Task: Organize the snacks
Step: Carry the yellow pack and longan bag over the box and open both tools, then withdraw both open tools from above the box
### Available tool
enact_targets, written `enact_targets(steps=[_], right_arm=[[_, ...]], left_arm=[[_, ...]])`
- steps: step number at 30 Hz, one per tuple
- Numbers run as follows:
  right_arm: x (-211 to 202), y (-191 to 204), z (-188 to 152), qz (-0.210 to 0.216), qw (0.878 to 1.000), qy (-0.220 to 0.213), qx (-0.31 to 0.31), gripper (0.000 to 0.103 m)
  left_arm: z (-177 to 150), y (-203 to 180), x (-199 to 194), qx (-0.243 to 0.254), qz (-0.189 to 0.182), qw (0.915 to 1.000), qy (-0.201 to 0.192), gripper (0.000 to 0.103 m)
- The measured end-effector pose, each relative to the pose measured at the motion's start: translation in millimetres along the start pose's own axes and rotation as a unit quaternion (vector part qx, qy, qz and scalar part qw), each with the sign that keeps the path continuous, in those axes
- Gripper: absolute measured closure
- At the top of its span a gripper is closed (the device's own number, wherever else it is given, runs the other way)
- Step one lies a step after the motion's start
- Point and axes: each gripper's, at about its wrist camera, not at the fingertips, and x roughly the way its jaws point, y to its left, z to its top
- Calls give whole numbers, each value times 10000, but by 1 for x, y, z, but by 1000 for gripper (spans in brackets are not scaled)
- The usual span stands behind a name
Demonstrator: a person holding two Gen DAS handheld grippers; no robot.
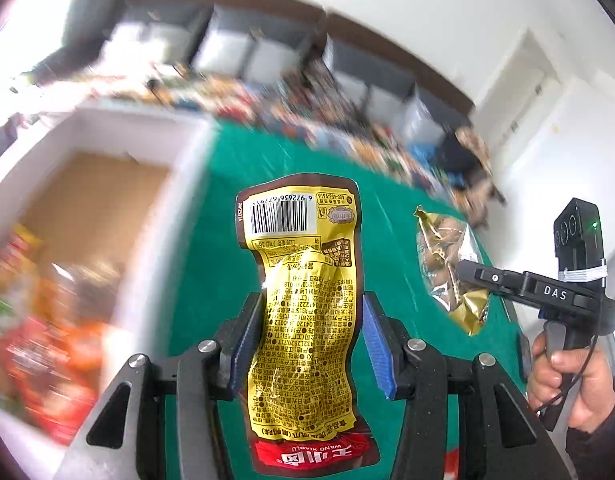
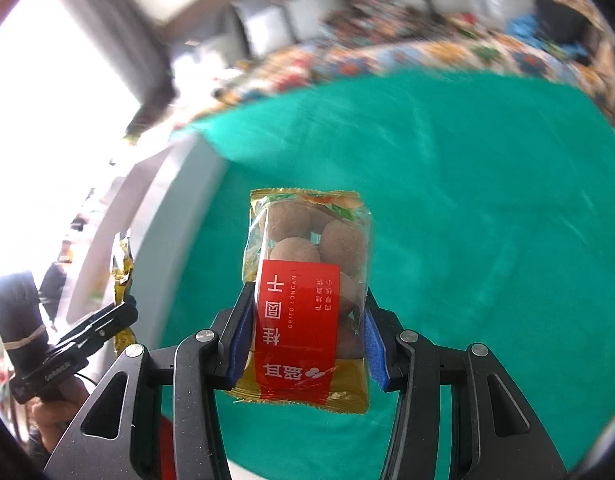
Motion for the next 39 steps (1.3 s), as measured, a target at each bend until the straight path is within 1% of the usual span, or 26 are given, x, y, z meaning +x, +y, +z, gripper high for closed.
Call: enact_targets(steps=[2,4,5,6,7,9,11,12,14,16,18,19,20,21,22,23,25,27,28,30,32,34,36,37,38,39], right_arm=[[7,45,19,469,9987,-41,-172,53],[19,89,34,828,9958,-21,-399,53],[29,120,43,1028,9930,-4,-586,53],[37,143,47,1151,9907,-3,-721,53],[46,164,50,1249,9885,-10,-851,52],[69,209,53,1391,9841,2,-1106,52],[94,244,50,1620,9793,38,-1214,41],[101,254,46,1691,9777,63,-1244,37],[118,272,38,1707,9764,176,-1312,36],[123,274,30,1719,9755,286,-1339,36],[117,271,22,1668,9746,219,-1475,36],[110,271,21,1571,9745,123,-1599,36],[102,271,17,1423,9740,-13,-1761,32],[95,269,20,1324,9735,-124,-1862,28],[86,267,24,1244,9724,-260,-1957,24],[75,266,20,1139,9699,-459,-2104,22],[59,271,24,920,9656,-647,-2346,19],[46,275,19,683,9584,-872,-2631,19],[42,279,17,591,9554,-962,-2731,19],[34,283,11,417,9498,-1051,-2917,19],[36,288,5,350,9483,-961,-3003,19],[37,287,-1,356,9516,-856,-2929,19],[39,286,-4,394,9562,-744,-2802,19],[41,286,-5,364,9579,-711,-2759,19],[43,286,-6,289,9590,-672,-2739,19],[45,287,-7,205,9595,-634,-2738,19]], left_arm=[[17,28,-27,-117,314,9992,-206,53],[27,61,-45,-210,786,9962,-299,52],[30,80,-52,-267,1073,9934,-301,52],[31,96,-54,-305,1313,9905,-280,52],[30,113,-56,-344,1626,9858,-242,51],[20,137,-62,-396,2068,9774,-202,45],[5,157,-66,-526,2355,9703,-175,26],[-2,164,-68,-577,2452,9676,-176,22],[-13,173,-71,-602,2542,9651,-164,21],[-23,172,-71,-535,2670,9621,-152,20],[-32,162,-74,-405,2863,9570,-245,20],[-35,155,-78,-333,2977,9535,-333,19],[-37,147,-85,-282,3053,9509,-411,14],[-35,140,-90,-235,3132,9481,-497,11],[-32,134,-94,-213,3196,9456,-573,6],[-30,128,-100,-205,3233,9437,-671,3],[-23,118,-111,-290,3278,9404,-856,1],[-21,114,-120,-450,3412,9339,-970,0],[-22,111,-126,-520,3479,9294,-1114,0],[-23,104,-132,-567,3631,9217,-1242,0],[-24,99,-131,-481,3856,9140,-1164,0],[-25,96,-126,-260,4010,9103,-989,0],[-26,99,-118,-150,4020,9132,-655,0],[-28,102,-113,-177,4015,9142,-525,0],[-30,104,-111,-230,3984,9159,-436,0],[-32,106,-111,-274,3898,9195,-432,0]])
